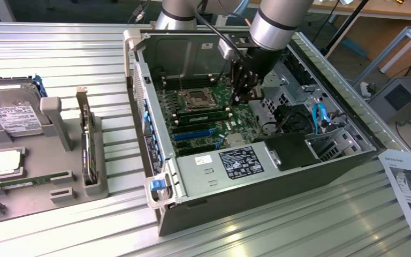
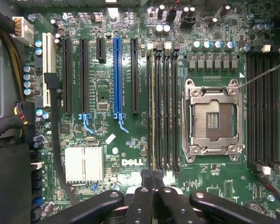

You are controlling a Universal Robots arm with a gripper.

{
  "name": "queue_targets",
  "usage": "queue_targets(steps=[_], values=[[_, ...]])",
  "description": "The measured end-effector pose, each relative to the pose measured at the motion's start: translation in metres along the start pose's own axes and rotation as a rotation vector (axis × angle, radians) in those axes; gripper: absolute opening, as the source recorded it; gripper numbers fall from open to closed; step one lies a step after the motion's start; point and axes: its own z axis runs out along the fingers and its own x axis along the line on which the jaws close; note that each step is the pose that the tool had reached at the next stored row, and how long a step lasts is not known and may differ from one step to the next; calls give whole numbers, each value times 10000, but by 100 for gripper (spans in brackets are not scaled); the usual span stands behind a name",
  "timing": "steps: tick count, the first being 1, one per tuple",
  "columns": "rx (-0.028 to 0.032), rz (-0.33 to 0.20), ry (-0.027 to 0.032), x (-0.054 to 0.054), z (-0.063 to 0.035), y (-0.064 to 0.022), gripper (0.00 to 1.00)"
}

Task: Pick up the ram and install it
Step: 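Press down the ram until it locks into place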

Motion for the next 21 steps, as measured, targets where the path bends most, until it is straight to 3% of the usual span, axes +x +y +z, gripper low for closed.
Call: queue_targets(steps=[8,13,17,21], values=[[0,0,0,2,108,-3,11],[0,0,-1,2,121,-3,11],[0,0,0,3,206,-3,11],[7,0,2,-37,235,46,11]])
